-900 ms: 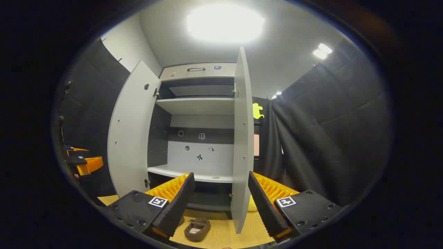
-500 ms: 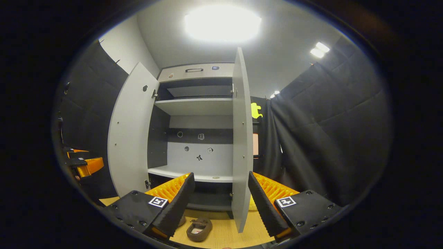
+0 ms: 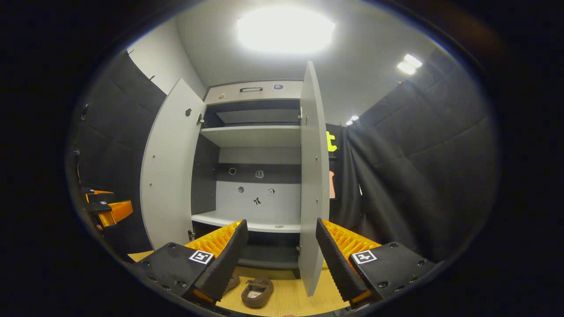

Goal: Grab one shoe with the right hand and put it into the shoe cabinet, grab the other shoe with the left hand and put it into the shoe cabinet; then close the right door with the right hand and the left door with the left hand.

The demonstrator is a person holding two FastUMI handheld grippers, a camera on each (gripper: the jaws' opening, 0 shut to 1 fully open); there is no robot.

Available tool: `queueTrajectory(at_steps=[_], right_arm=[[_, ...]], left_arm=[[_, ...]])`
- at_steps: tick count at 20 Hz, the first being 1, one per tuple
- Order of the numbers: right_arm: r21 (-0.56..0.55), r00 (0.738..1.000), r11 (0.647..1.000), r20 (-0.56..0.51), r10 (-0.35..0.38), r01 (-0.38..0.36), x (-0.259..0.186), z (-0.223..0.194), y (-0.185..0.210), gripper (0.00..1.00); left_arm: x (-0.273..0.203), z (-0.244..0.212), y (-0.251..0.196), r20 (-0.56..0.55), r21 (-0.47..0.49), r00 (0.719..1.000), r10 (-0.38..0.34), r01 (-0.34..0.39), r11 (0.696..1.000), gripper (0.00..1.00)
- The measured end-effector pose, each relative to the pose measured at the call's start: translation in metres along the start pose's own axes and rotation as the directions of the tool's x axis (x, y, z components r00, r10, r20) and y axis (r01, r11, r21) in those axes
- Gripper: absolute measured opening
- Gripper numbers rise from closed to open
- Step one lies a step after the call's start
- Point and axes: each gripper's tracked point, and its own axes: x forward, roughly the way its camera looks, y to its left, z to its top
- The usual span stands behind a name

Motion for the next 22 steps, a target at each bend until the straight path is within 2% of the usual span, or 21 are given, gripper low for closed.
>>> queueTrajectory(at_steps=[5, 13, 17, 22], right_arm=[[-0.002, 0.999, 1.000, -0.047, 0.023, -0.023, 0.018, -0.013, 0.014, 0.98], [0.053, 0.984, 0.993, -0.136, 0.111, -0.105, 0.062, -0.061, 0.042, 0.98], [0.069, 0.962, 0.990, -0.236, 0.137, -0.124, 0.091, -0.105, 0.053, 0.98], [0.069, 0.913, 0.985, -0.371, 0.173, -0.158, 0.119, -0.163, 0.066, 0.97]], left_arm=[[-0.002, -0.003, 0.010, 0.002, -0.012, 1.000, 0.021, -0.021, 1.000, 0.92], [0.005, -0.007, 0.034, -0.015, 0.004, 0.994, 0.111, -0.111, 0.994, 0.92], [0.007, -0.014, 0.051, -0.023, 0.020, 0.985, 0.171, -0.170, 0.985, 0.92], [0.010, -0.021, 0.064, -0.045, 0.024, 0.972, 0.229, -0.228, 0.973, 0.92]])
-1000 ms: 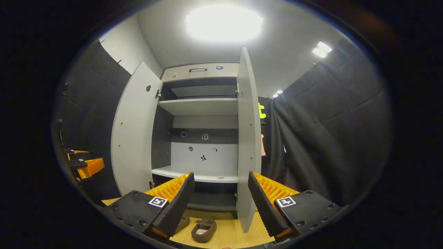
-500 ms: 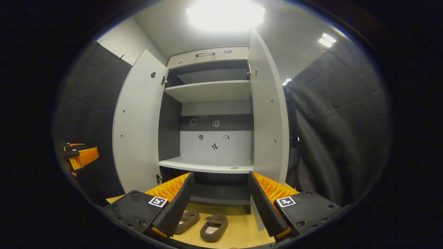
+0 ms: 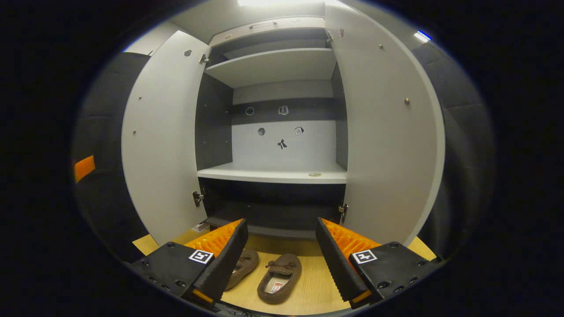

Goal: Grab one shoe with the right hand and put it into the shoe cabinet, grab the other shoe with the left hand and put it into the shoe cabinet; then close the right door with the right hand and the left door with the left hand.

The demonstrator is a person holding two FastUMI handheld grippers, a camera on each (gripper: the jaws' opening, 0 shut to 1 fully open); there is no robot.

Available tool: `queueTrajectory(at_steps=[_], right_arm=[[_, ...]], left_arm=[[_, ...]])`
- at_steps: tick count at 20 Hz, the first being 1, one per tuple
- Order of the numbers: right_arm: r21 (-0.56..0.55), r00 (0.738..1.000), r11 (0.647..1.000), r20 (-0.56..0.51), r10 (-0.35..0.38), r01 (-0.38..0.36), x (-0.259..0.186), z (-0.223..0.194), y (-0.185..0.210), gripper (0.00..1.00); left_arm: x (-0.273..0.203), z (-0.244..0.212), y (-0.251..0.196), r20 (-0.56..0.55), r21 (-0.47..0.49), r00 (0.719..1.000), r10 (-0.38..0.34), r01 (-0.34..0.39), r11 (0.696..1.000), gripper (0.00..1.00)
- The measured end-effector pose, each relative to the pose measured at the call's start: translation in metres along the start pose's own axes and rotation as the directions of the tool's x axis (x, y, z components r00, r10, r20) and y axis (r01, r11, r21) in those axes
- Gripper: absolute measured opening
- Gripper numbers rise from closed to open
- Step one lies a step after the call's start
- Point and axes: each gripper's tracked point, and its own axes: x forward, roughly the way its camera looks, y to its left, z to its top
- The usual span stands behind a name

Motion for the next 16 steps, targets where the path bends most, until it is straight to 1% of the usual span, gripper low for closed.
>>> queueTrajectory(at_steps=[3, 5, 8, 9, 12, 14, 16], right_arm=[[0.011, 0.996, 1.000, -0.083, 0.019, -0.019, 0.022, -0.031, 0.006, 0.98], [0.013, 0.988, 1.000, -0.152, 0.030, -0.028, 0.036, -0.056, 0.009, 0.98], [0.027, 0.966, 0.999, -0.254, 0.041, -0.036, 0.048, -0.095, 0.014, 0.98], [0.032, 0.959, 0.999, -0.279, 0.046, -0.039, 0.052, -0.104, 0.016, 0.99], [0.024, 0.936, 0.998, -0.346, 0.058, -0.053, 0.062, -0.133, 0.022, 0.97], [0.013, 0.918, 0.998, -0.393, 0.060, -0.060, 0.066, -0.155, 0.028, 0.95], [0.018, 0.899, 0.998, -0.434, 0.063, -0.061, 0.068, -0.175, 0.034, 0.95]], left_arm=[[0.003, -0.002, 0.009, -0.001, 0.030, 0.999, 0.035, -0.035, 0.999, 0.92], [0.004, -0.002, 0.012, 0.000, 0.025, 0.999, 0.049, -0.049, 0.998, 0.92], [0.005, -0.008, 0.014, -0.015, 0.018, 0.998, 0.061, -0.060, 0.998, 0.92], [0.008, -0.011, 0.015, -0.020, 0.023, 0.998, 0.065, -0.065, 0.998, 0.99], [0.013, -0.012, 0.016, -0.030, 0.024, 0.997, 0.072, -0.072, 0.997, 0.99], [0.015, -0.011, 0.014, -0.030, 0.030, 0.997, 0.071, -0.070, 0.997, 0.99], [0.020, -0.011, 0.011, -0.031, 0.044, 0.997, 0.067, -0.066, 0.997, 0.99]])
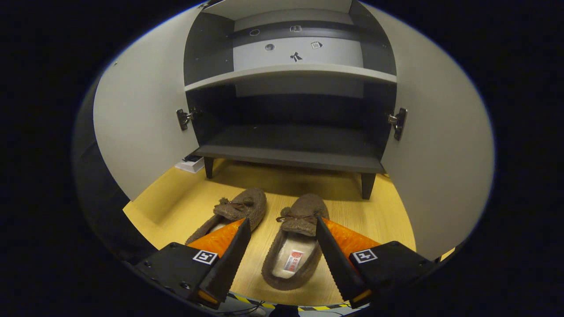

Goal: Grab one shoe with the right hand and put it into the shoe cabinet, grab the other shoe with the left hand and put it into the shoe cabinet; then close the right door with the right hand and the left door with the left hand.

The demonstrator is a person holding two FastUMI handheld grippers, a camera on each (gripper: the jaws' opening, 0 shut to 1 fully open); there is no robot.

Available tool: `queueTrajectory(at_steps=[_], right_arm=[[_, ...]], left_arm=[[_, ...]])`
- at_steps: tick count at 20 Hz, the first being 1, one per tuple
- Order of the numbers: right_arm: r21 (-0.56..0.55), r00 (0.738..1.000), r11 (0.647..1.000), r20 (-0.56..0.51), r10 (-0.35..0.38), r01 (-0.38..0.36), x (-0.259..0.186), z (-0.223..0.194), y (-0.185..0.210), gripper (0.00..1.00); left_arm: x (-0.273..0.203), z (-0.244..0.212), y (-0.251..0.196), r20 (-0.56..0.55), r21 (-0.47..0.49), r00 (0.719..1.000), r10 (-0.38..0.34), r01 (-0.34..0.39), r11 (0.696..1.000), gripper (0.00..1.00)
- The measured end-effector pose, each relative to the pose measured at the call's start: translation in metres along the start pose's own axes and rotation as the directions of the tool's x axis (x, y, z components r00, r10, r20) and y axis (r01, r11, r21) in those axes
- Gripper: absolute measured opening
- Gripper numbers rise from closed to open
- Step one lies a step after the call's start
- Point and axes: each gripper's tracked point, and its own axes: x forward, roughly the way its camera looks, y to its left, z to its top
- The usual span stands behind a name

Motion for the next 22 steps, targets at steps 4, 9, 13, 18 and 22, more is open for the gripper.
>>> queueTrajectory(at_steps=[4, 9, 13, 18, 22], right_arm=[[0.020, 0.993, 1.000, -0.118, 0.008, -0.006, 0.021, -0.033, 0.006, 0.94], [0.002, 0.978, 1.000, -0.209, 0.001, -0.001, 0.046, -0.053, 0.013, 0.75], [-0.084, 0.963, 0.997, -0.269, -0.021, -0.001, 0.058, -0.062, 0.018, 0.67], [-0.102, 0.962, 0.992, -0.256, -0.094, 0.070, 0.062, -0.061, 0.002, 0.31], [0.007, 0.970, 1.000, -0.244, -0.018, 0.020, 0.049, -0.055, 0.006, 0.03]], left_arm=[[0.001, 0.000, -0.005, -0.001, 0.027, 1.000, -0.013, 0.013, 1.000, 0.99], [0.000, -0.001, -0.003, -0.006, 0.037, 1.000, -0.003, 0.003, 0.999, 0.99], [-0.001, -0.001, -0.001, -0.011, 0.039, 1.000, 0.010, -0.010, 0.999, 0.92], [-0.002, -0.003, 0.001, -0.020, 0.033, 1.000, 0.019, -0.018, 0.999, 0.99], [-0.001, -0.004, 0.000, -0.024, 0.019, 1.000, 0.004, -0.004, 1.000, 0.92]])
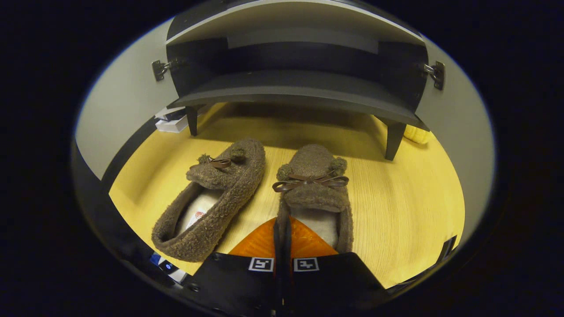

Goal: Grab one shoe with the right hand and put it into the shoe cabinet, grab the other shoe with the left hand and put it into the shoe cabinet; then close the right door with the right hand and the left door with the left hand.

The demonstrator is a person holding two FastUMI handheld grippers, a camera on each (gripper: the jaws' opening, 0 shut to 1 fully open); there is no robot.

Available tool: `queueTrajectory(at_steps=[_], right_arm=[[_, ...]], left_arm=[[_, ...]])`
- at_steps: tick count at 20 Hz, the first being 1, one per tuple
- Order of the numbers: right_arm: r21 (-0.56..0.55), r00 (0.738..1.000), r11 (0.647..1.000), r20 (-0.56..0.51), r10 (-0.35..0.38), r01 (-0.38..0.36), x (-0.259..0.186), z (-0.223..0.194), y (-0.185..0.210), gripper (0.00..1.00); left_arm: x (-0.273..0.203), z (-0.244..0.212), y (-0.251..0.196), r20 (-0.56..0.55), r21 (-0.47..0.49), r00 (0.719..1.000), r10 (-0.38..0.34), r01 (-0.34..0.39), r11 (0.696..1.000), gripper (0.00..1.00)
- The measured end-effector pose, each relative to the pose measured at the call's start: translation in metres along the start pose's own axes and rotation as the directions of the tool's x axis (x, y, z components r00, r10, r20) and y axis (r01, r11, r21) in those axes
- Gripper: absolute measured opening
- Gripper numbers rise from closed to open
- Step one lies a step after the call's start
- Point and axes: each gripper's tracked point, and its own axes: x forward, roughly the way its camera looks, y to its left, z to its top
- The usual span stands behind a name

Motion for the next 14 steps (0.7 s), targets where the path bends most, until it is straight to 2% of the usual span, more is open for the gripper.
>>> queueTrajectory(at_steps=[1, 2, 3, 4, 5, 8, 9, 10, 13, 14], right_arm=[[0.008, 1.000, 1.000, 0.022, 0.007, -0.007, -0.004, 0.006, -0.001, 0.03], [0.018, 0.999, 1.000, 0.035, 0.022, -0.022, -0.012, 0.010, -0.001, 0.03], [0.034, 0.998, 0.999, 0.049, 0.035, -0.036, -0.018, 0.016, -0.002, 0.02], [0.050, 0.997, 0.997, 0.060, 0.050, -0.053, -0.022, 0.020, -0.001, 0.02], [0.061, 0.996, 0.996, 0.068, 0.060, -0.064, -0.028, 0.023, -0.001, 0.02], [0.081, 0.992, 0.993, 0.101, 0.078, -0.086, -0.044, 0.034, -0.002, 0.00], [0.089, 0.990, 0.992, 0.114, 0.084, -0.094, -0.050, 0.039, -0.002, 0.00], [0.096, 0.988, 0.990, 0.129, 0.086, -0.099, -0.058, 0.044, -0.003, 0.02], [0.107, 0.978, 0.987, 0.184, 0.095, -0.116, -0.083, 0.067, -0.005, 0.02], [0.112, 0.973, 0.986, 0.208, 0.096, -0.121, -0.092, 0.076, -0.005, 0.02]], left_arm=[[-0.001, 0.000, 0.000, 0.001, -0.003, 1.000, -0.007, 0.007, 1.000, 0.99], [-0.001, 0.000, -0.001, 0.004, -0.006, 1.000, -0.015, 0.015, 1.000, 0.99], [-0.001, -0.001, -0.001, 0.008, -0.008, 1.000, -0.023, 0.023, 1.000, 0.92], [0.000, -0.001, -0.002, 0.010, -0.012, 0.999, -0.031, 0.031, 0.999, 0.99], [0.000, -0.002, -0.003, 0.012, -0.016, 0.999, -0.041, 0.041, 0.999, 0.92], [0.000, -0.001, -0.007, 0.017, -0.028, 0.997, -0.079, 0.079, 0.996, 0.92], [0.001, -0.001, -0.009, 0.023, -0.028, 0.995, -0.094, 0.095, 0.995, 0.99], [0.001, 0.000, -0.011, 0.029, -0.025, 0.994, -0.106, 0.107, 0.994, 0.92], [-0.004, 0.008, -0.032, 0.047, -0.019, 0.989, -0.138, 0.139, 0.990, 0.92], [-0.006, 0.008, -0.041, 0.051, -0.021, 0.988, -0.148, 0.149, 0.989, 0.99]])
